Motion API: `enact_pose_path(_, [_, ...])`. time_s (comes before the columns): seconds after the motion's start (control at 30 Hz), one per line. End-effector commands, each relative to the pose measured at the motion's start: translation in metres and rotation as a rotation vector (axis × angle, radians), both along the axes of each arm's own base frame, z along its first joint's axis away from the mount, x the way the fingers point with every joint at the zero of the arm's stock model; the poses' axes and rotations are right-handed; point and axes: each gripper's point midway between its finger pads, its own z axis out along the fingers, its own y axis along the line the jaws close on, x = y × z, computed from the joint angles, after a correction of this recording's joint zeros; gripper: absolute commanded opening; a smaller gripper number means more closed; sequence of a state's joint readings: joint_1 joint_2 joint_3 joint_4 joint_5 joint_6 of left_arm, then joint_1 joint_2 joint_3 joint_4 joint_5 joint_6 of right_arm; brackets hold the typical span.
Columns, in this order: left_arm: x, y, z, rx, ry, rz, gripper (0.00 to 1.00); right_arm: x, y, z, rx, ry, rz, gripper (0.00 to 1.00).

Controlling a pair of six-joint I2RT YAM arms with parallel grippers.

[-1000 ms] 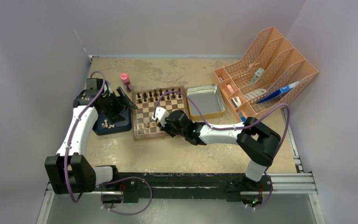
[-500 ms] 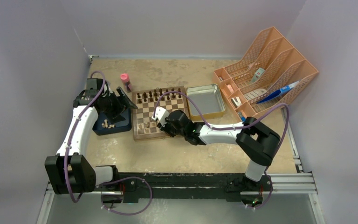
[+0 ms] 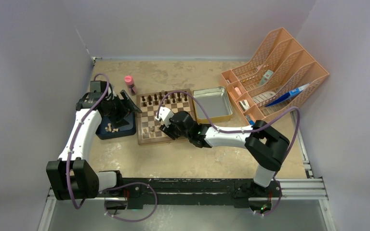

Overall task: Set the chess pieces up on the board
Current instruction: Place the chess piece on the chessboard, then pick up the chess piece from the storage box.

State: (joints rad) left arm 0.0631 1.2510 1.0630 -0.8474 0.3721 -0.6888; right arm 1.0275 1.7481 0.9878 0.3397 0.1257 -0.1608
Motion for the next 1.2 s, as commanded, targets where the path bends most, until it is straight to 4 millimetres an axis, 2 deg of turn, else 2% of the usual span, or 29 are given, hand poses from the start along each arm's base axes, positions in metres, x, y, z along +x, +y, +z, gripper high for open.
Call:
enact_pose_path(0.0, [0.009, 0.013, 0.01, 0.059, -0.007, 0.082, 0.78, 0.014, 0.01, 0.041, 0.054, -0.072, -0.031, 0.53])
enact_pose_path(0.2, [0.007, 0.033, 0.003, 0.125, 0.068, 0.246, 0.77, 0.01, 0.007, 0.068, 0.077, -0.066, -0.032, 0.62])
enact_pose_path(0.5, [0.008, 0.058, -0.002, 0.213, 0.156, 0.415, 0.74, 0.003, -0.008, 0.116, 0.151, -0.056, -0.082, 0.65])
enact_pose_path(0.63, [0.0, 0.075, -0.011, 0.264, 0.22, 0.546, 0.66, 0.001, -0.005, 0.147, 0.219, -0.022, -0.114, 0.64])
enact_pose_path(0.8, [0.004, 0.102, -0.023, 0.354, 0.254, 0.659, 0.54, -0.017, -0.006, 0.197, 0.375, 0.007, -0.079, 0.61])
enact_pose_path(0.97, [0.021, 0.127, -0.041, 0.454, 0.276, 0.623, 0.42, -0.03, -0.016, 0.227, 0.482, -0.019, -0.046, 0.54])
enact_pose_path(1.03, [0.028, 0.135, -0.049, 0.487, 0.281, 0.558, 0.42, -0.033, -0.019, 0.234, 0.495, -0.024, -0.039, 0.53])
enact_pose_path(1.1, [0.04, 0.137, -0.058, 0.465, 0.26, 0.407, 0.43, -0.035, -0.022, 0.238, 0.502, -0.027, -0.035, 0.52])
enact_pose_path(1.17, [0.038, 0.144, -0.067, 0.478, 0.292, 0.347, 0.48, -0.037, -0.024, 0.241, 0.506, -0.032, -0.032, 0.52])
